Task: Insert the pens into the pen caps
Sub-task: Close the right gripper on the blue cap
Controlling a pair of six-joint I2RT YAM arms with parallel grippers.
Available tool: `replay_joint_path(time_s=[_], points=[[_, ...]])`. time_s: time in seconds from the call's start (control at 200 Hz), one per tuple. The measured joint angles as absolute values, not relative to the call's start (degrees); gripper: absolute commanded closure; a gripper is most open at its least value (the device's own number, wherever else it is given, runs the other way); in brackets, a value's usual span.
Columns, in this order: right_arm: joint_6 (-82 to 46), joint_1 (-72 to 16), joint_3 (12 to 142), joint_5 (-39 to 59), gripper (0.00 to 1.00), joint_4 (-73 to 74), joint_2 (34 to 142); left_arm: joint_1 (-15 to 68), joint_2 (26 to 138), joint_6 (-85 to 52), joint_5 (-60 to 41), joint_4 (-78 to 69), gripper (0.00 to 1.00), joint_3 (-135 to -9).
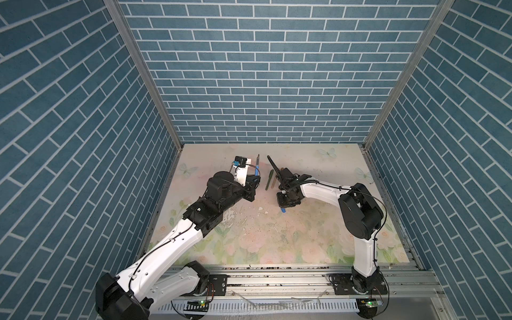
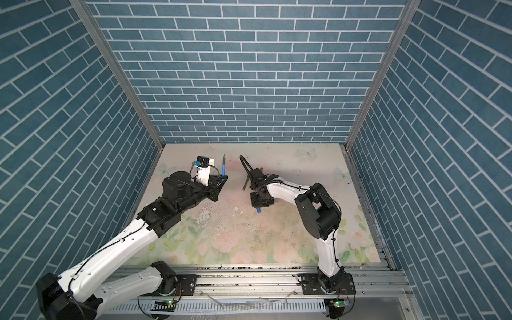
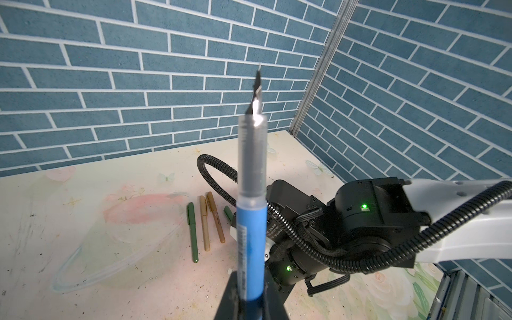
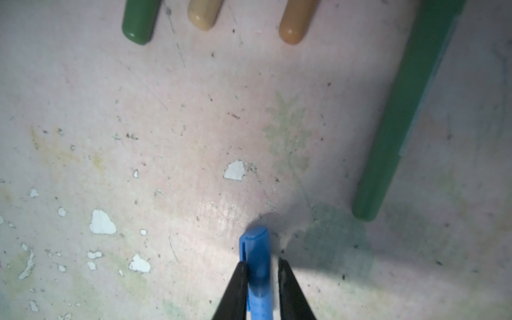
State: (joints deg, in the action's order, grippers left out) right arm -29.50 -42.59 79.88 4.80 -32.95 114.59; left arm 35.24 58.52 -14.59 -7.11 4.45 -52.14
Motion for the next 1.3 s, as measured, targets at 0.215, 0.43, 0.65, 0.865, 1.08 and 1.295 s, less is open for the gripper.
replay_joint_path(time_s=[0.215,0.43,0.65,0.865,1.08,1.295], points=[[-29.52,-42.76,79.88,4.97,0.78,-32.51,115.09,35.24,58.52,-14.59,-7.11,4.45,1.00,-52.14],[-29.52,-43.42,79.88,4.99,0.78,-32.40,115.31,35.24,58.52,-14.59,-7.14,4.45,1.00,-52.14],[-29.52,-43.83,79.88,4.95,0.81,-32.27,115.42,35.24,58.52,-14.59,-7.14,4.47,1.00,-52.14],[-29.69,-44.42,79.59,4.47,0.83,-31.55,115.26,35.24,58.74,-14.59,-7.14,4.47,1.00,-52.14],[-30.35,-44.62,74.24,4.21,0.85,-27.75,109.32,35.24,58.89,-14.59,-7.14,4.49,1.00,-52.16],[-31.24,-44.62,68.49,1.98,0.86,-22.33,98.78,35.24,58.89,-14.57,-7.57,4.43,1.00,-52.14]])
